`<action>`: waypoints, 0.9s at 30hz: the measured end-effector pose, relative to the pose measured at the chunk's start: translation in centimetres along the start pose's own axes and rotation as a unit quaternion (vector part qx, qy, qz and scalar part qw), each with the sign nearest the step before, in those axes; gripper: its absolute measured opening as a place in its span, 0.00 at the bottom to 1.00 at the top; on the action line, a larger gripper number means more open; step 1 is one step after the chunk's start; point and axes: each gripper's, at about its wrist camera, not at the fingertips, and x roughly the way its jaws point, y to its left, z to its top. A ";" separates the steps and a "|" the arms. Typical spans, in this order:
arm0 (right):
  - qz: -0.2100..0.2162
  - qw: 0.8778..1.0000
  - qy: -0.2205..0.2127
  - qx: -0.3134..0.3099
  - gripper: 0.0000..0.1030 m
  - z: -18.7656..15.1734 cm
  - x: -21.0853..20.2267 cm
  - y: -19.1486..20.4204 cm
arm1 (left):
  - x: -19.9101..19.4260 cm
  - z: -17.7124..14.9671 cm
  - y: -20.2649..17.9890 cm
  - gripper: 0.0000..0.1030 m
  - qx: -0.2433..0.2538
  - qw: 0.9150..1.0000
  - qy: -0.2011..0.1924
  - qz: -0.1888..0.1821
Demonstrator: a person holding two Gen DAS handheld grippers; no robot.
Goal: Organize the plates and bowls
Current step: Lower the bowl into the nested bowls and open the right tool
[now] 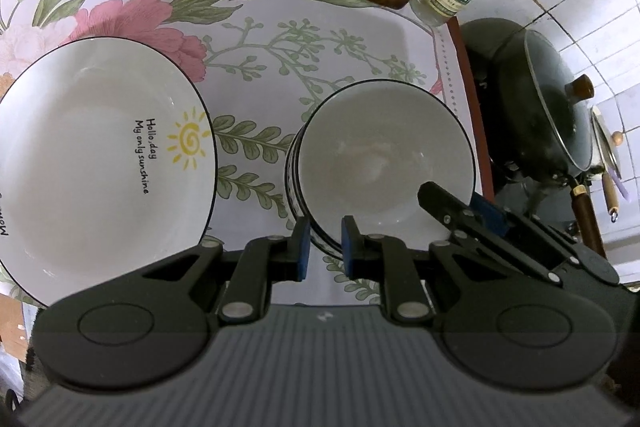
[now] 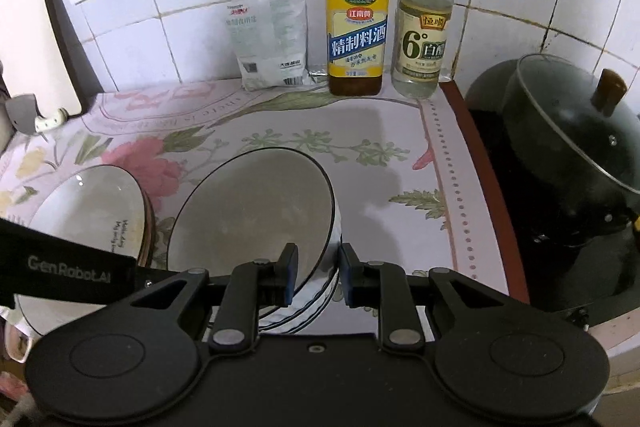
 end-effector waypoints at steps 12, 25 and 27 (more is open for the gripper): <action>0.022 0.998 -0.050 -0.018 0.25 -0.7 -4.2 -0.7 | -3.1 -2.5 -2.4 0.15 0.074 0.996 -0.048 0.027; 0.025 0.986 -0.137 -0.093 0.30 -3.8 -9.8 -0.6 | -6.8 -5.7 -3.7 0.18 0.144 0.986 -0.081 -0.001; 0.030 0.983 -0.154 -0.097 0.31 -4.5 -10.2 -0.7 | -7.1 -6.1 -3.6 0.19 0.151 0.985 -0.088 -0.006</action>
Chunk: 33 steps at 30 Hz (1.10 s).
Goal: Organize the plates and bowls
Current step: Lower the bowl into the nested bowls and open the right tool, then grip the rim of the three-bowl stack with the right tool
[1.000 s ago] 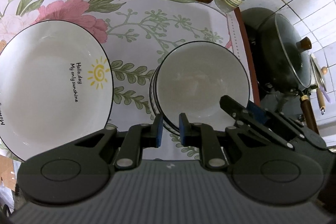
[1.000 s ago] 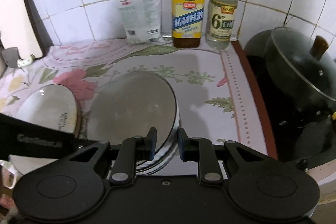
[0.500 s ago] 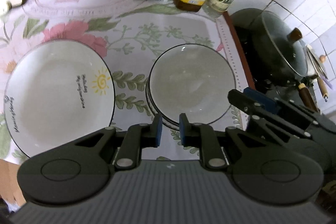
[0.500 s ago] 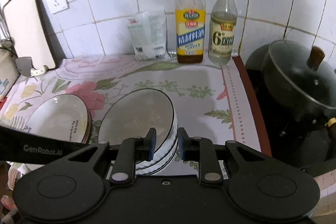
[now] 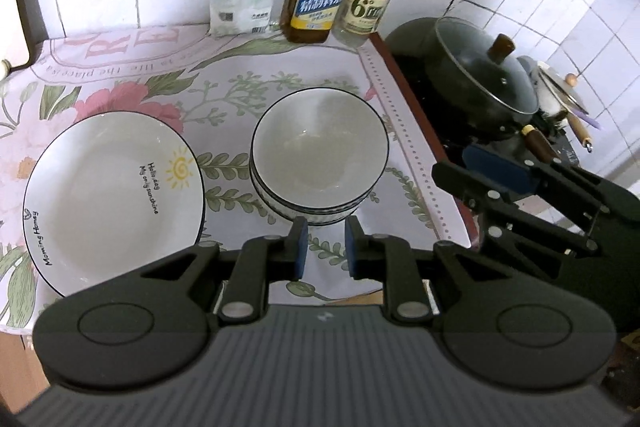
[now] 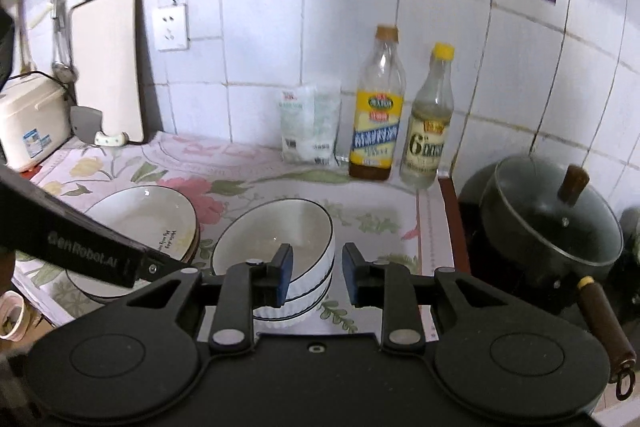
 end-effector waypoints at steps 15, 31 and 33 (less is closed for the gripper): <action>0.066 0.997 -0.040 0.023 0.68 -5.9 1.2 -0.2 | 0.8 -3.4 2.9 0.40 0.007 0.993 -0.105 -0.052; 0.068 0.997 -0.035 -0.025 0.89 -11.2 8.3 0.8 | 5.3 -3.1 6.8 0.68 -0.127 0.982 -0.091 -0.106; 0.070 0.996 -0.037 -0.033 0.89 -11.4 9.2 1.0 | 6.1 -2.8 7.1 0.68 -0.133 0.982 -0.081 -0.102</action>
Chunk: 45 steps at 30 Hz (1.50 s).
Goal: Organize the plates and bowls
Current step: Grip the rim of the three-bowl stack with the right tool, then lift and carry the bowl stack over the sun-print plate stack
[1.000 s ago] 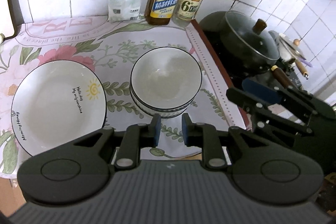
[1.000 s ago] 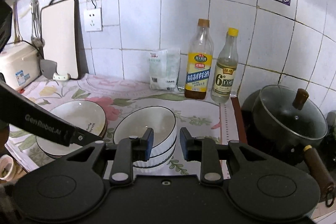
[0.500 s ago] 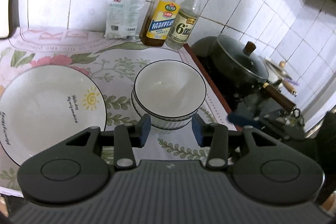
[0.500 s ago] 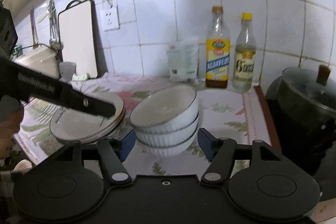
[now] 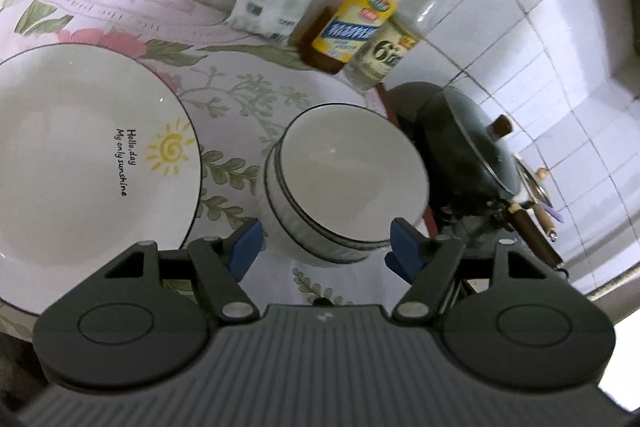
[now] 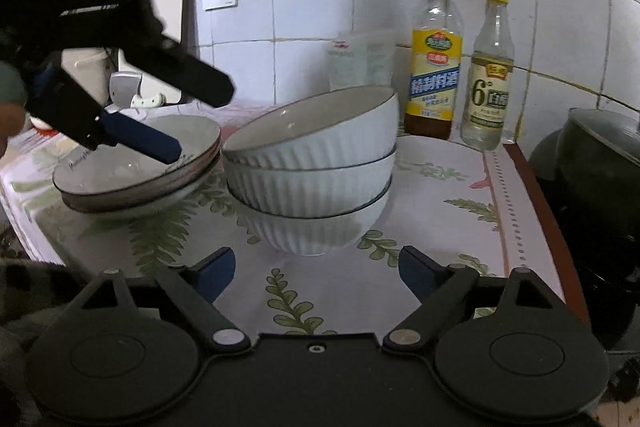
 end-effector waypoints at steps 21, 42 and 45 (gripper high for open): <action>0.039 0.999 0.010 -0.004 0.94 1.1 6.0 -0.8 | 6.5 0.9 0.6 0.50 -0.093 0.992 0.062 0.065; 0.050 0.999 -0.006 0.015 0.92 0.4 5.0 -0.3 | 6.0 0.3 -0.8 0.41 -0.053 0.992 0.055 0.103; 0.043 0.999 -0.009 0.016 0.92 0.5 4.0 0.1 | 5.4 0.3 -1.1 0.41 -0.053 0.992 0.063 0.094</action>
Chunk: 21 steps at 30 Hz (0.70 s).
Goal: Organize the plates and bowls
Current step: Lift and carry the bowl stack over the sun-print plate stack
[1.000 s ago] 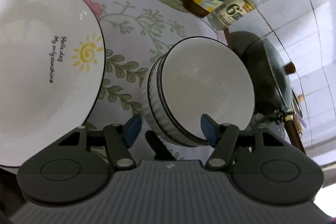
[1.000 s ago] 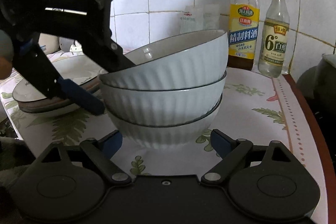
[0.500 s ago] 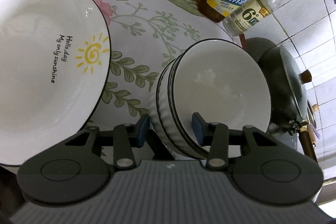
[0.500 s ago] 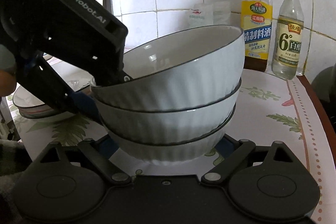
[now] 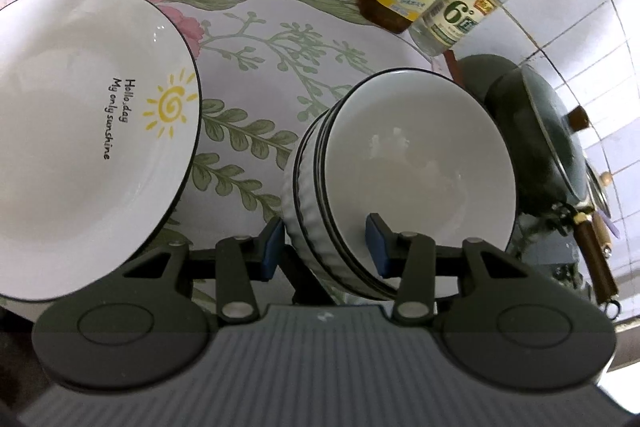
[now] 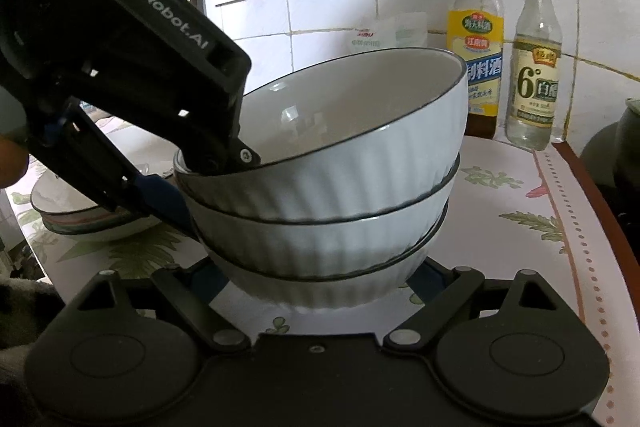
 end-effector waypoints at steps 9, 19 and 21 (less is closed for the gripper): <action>-0.014 1.000 -0.017 -0.011 0.92 1.7 -3.5 1.8 | -3.5 0.4 -0.6 0.41 0.012 0.999 0.011 -0.032; -0.001 0.999 -0.035 -0.023 0.92 5.5 -5.9 5.8 | -10.0 1.7 0.3 0.41 0.004 0.999 -0.003 -0.034; 0.005 0.999 -0.037 -0.028 0.92 6.0 -6.0 6.6 | -11.2 1.8 0.8 0.41 0.002 0.999 -0.011 -0.033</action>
